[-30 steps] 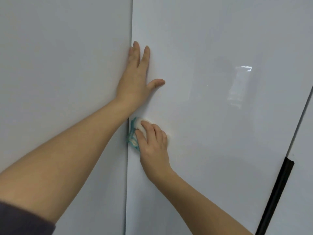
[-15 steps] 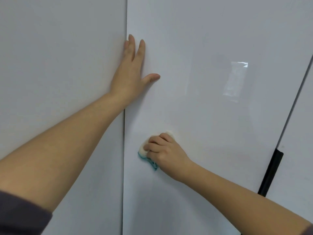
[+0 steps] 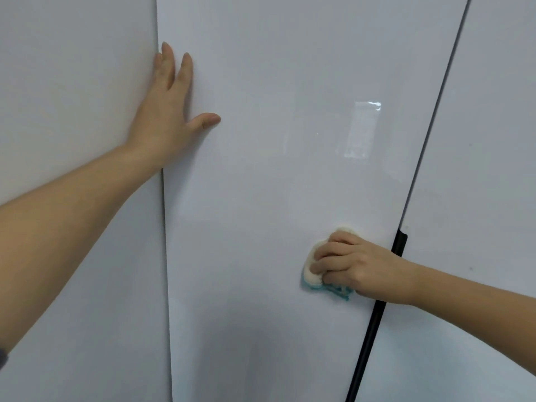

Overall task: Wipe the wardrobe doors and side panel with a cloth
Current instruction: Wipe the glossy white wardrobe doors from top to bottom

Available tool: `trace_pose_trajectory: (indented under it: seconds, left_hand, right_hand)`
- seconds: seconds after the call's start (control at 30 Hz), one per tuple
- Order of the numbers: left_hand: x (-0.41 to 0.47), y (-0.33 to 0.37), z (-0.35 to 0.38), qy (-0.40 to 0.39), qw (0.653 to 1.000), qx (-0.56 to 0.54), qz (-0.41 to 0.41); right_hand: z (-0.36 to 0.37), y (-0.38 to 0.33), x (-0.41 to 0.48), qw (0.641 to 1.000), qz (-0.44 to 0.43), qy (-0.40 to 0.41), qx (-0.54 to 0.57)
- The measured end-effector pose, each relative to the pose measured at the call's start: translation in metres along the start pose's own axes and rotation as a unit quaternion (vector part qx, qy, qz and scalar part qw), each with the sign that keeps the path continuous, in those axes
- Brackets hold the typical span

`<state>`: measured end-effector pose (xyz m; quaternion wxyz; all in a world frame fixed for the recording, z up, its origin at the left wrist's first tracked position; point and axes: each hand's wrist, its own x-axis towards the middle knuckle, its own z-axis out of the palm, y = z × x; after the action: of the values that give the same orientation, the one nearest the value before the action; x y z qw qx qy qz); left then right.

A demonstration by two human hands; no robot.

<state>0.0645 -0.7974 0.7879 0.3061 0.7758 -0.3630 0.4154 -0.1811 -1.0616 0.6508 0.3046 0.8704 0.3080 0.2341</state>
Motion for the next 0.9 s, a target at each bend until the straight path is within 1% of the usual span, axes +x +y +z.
trace_pose_trajectory:
  seconds: [0.27, 0.43, 0.5, 0.57, 0.67, 0.9]
  left_hand:
    - [-0.001, -0.001, 0.000, 0.001, 1.000, 0.000, 0.002]
    - [-0.001, 0.000, 0.000, 0.001, 1.000, 0.002, 0.002]
    - [-0.001, 0.000, 0.000, 0.002, 1.000, 0.000, 0.000]
    - [-0.001, 0.000, 0.000, 0.004, 1.000, 0.002, -0.001]
    - [-0.002, 0.002, 0.000, 0.004, 1.000, 0.005, -0.002]
    - [0.000, 0.001, 0.000, 0.002, 1.000, 0.016, 0.002]
  right_hand:
    - [-0.021, 0.016, -0.041, 0.995, -0.050, -0.088, 0.003]
    - [-0.016, 0.012, -0.038, 0.994, -0.070, -0.082, -0.017]
    - [-0.008, 0.007, -0.034, 0.992, -0.095, -0.080, -0.032]
    - [0.005, 0.000, -0.026, 0.989, -0.124, -0.067, -0.040]
    - [0.029, -0.014, 0.001, 0.988, -0.148, -0.026, -0.034]
    - [0.070, -0.030, 0.093, 0.989, -0.109, 0.090, -0.029]
